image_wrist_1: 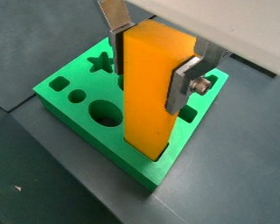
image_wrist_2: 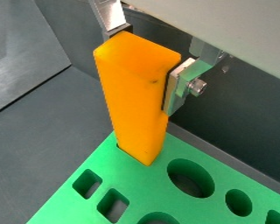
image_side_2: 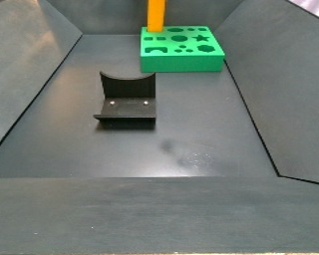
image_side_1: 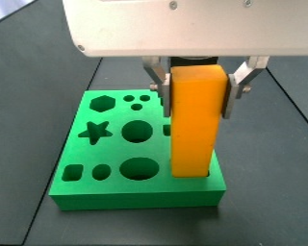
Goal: Pick up the rectangle object. Move up. Move to above the board. Insert the rectangle object.
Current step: Insert the rectangle object.
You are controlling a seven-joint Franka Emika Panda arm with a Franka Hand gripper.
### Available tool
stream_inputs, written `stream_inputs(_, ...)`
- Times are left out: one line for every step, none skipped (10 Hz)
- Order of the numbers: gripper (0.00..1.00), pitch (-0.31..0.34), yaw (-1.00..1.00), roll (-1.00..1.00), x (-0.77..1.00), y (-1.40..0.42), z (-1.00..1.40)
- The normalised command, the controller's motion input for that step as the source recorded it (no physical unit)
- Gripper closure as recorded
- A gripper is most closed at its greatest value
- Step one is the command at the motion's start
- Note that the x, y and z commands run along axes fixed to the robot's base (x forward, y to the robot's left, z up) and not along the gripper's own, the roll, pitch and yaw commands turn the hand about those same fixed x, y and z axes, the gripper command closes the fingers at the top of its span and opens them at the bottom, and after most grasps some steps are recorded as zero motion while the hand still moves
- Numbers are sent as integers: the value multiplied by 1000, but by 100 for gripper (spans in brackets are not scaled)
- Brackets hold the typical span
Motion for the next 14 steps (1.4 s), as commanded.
stream_inputs(100,-11,3,126,-40,-40,-477)
stream_inputs(100,-47,134,166,0,-17,-643)
stream_inputs(100,-74,183,167,3,-3,-706)
stream_inputs(100,-103,-226,180,334,-231,-714)
stream_inputs(100,-94,-917,184,109,-143,-703)
stream_inputs(100,-81,-977,170,71,-34,-711)
stream_inputs(100,0,-403,121,69,0,-446)
stream_inputs(100,0,206,61,0,83,-397)
stream_inputs(100,-11,1000,0,-9,74,-666)
stream_inputs(100,-20,1000,-6,-126,100,-643)
stream_inputs(100,-6,1000,-13,-114,149,-526)
stream_inputs(100,-9,226,17,0,0,-100)
stream_inputs(100,-11,409,-30,0,34,-269)
stream_inputs(100,-14,0,-63,0,0,-60)
